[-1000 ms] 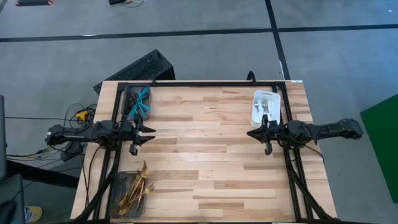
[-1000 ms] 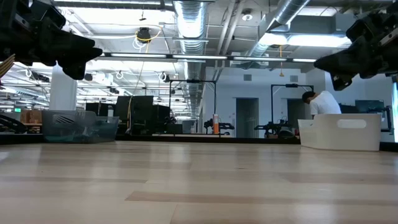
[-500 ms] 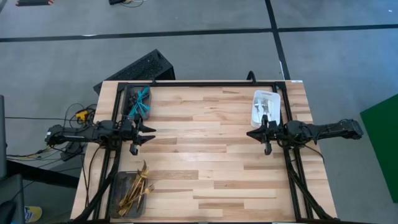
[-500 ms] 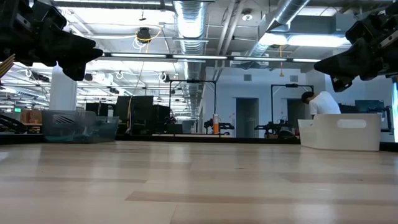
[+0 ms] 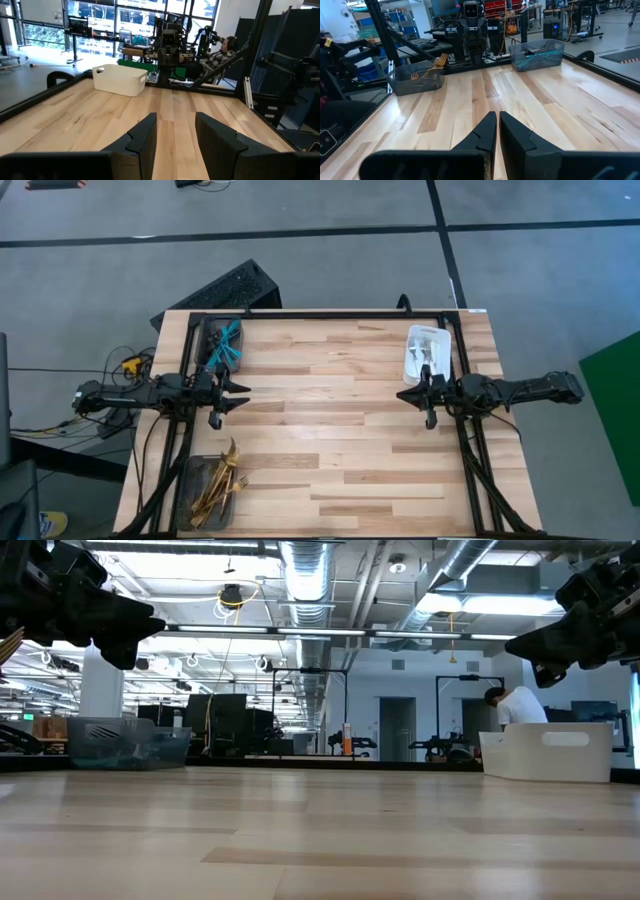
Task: Sort silverware by color (type)
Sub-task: Return to Home Position
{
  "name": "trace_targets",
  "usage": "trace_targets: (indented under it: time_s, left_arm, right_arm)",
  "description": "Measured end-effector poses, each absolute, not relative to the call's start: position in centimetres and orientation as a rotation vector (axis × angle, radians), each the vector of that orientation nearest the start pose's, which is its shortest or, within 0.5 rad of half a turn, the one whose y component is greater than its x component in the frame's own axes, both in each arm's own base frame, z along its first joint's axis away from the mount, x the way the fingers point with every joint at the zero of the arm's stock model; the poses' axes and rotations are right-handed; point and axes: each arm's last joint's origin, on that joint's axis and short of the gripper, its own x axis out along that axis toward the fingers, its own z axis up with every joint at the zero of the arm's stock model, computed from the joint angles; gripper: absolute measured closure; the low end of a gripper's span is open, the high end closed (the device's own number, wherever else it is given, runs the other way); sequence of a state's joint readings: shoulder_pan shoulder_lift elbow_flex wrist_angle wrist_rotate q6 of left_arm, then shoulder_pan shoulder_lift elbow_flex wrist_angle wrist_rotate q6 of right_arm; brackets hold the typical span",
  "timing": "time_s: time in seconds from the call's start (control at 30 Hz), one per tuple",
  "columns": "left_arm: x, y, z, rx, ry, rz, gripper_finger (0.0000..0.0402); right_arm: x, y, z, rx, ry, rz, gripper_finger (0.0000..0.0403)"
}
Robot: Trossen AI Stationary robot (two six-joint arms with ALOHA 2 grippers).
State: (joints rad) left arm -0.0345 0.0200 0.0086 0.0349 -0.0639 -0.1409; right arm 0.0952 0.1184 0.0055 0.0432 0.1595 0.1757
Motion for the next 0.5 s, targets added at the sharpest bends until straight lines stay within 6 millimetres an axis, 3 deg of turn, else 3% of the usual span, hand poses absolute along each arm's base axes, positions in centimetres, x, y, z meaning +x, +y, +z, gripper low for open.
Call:
trace_targets:
  time_s: [0.5]
  left_arm:
    - [9.84,-0.16,16.81,-0.142,-0.025,0.027,0.0278]
  right_arm:
    - [10.41,0.53,15.97,0.166,0.065,-0.07,0.0355]
